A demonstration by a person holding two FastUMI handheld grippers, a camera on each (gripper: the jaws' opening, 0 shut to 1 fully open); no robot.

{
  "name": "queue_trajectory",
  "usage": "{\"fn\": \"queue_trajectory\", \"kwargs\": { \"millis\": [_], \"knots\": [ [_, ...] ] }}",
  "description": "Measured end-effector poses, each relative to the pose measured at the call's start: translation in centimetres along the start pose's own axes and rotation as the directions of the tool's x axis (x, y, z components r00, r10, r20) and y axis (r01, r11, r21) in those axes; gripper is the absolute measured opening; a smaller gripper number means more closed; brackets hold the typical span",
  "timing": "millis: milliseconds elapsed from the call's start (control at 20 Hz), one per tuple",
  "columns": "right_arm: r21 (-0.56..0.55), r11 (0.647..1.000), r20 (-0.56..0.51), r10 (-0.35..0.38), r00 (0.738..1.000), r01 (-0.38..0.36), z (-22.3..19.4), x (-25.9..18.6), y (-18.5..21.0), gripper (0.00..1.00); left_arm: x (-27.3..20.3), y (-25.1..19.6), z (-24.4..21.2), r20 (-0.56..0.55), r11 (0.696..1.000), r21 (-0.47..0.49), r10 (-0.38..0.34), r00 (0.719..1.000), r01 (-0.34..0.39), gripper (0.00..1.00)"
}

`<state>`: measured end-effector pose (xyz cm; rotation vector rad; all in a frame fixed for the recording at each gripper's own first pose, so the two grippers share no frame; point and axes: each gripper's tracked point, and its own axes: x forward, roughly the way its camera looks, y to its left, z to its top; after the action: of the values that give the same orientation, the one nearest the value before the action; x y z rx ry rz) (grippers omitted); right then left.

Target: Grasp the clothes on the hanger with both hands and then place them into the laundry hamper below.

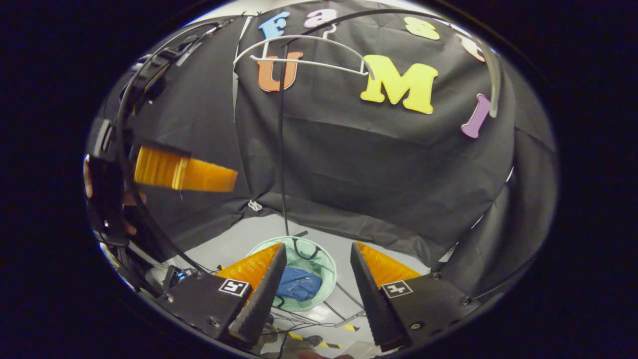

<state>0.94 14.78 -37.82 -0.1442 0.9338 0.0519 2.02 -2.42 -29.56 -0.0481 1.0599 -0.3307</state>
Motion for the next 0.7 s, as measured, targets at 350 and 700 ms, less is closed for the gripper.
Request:
{"fn": "queue_trajectory", "kwargs": {
  "millis": [350, 700],
  "knots": [
    [-0.002, 1.000, -0.026, -0.013, 1.000, 0.013, -5.3, -2.6, -2.3, 0.82, -2.4, -2.5, -0.8, 0.028, 1.000, 0.010, -0.004, 1.000, 0.004, 0.97],
    [0.080, 0.994, 0.109, -0.078, 0.991, 0.070, -4.4, -8.4, -6.2, 0.83, -4.7, -5.5, 0.3, 0.116, 0.999, 0.025, -0.049, 0.992, 0.047, 0.97]
  ]
}}
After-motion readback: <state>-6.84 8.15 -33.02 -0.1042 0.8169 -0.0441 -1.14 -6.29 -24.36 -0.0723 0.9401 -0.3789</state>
